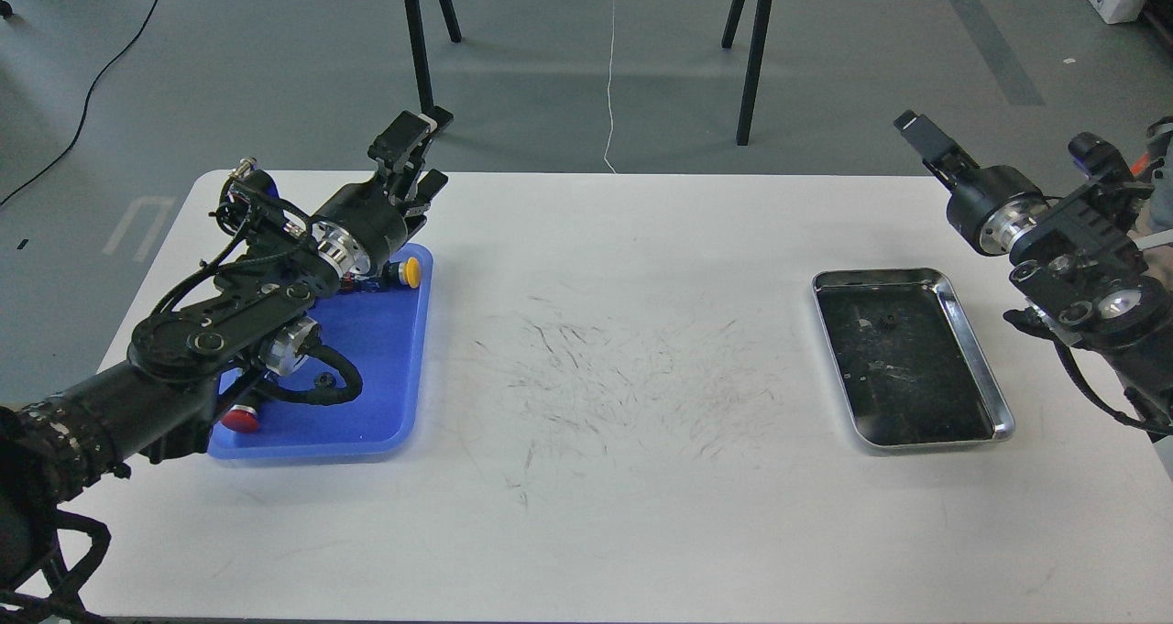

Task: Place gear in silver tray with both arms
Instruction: 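Raise the right gripper up and away from the silver tray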

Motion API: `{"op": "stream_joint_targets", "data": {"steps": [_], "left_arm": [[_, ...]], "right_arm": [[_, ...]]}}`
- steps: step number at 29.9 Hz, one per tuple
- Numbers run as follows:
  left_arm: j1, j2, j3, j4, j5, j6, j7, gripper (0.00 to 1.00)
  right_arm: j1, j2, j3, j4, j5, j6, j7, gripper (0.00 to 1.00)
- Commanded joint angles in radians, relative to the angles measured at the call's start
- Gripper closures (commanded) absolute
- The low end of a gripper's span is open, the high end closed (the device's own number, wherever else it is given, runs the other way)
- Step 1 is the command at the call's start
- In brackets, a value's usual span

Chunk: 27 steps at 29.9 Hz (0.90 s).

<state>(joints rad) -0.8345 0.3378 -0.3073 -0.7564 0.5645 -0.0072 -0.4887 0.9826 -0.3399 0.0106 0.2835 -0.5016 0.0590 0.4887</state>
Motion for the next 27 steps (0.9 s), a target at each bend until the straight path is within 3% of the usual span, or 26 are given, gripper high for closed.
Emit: {"op": "stream_joint_targets", "data": {"steps": [1, 6, 11, 21, 27], "left_arm": [[0.003, 0.001, 0.000, 0.000, -0.002, 0.000, 0.000, 0.00], [0.005, 0.020, 0.000, 0.000, -0.005, -0.001, 0.000, 0.00], [0.006, 0.030, 0.000, 0.000, -0.005, -0.010, 0.000, 0.00], [0.006, 0.046, 0.010, 0.000, 0.006, -0.022, 0.000, 0.00], [0.015, 0.075, 0.014, -0.018, 0.092, -0.033, 0.000, 0.00]], "right_arm": [[-0.002, 0.007, 0.074, 0.002, 0.083, 0.094, 0.000, 0.01], [-0.009, 0.010, 0.199, 0.006, 0.234, 0.195, 0.000, 0.01], [-0.019, 0.025, 0.229, 0.035, 0.400, 0.223, 0.000, 0.01], [-0.076, -0.024, 0.279, 0.419, 0.460, 0.249, 0.000, 0.01], [-0.078, -0.025, 0.278, 0.445, 0.457, 0.249, 0.000, 0.01]]}}
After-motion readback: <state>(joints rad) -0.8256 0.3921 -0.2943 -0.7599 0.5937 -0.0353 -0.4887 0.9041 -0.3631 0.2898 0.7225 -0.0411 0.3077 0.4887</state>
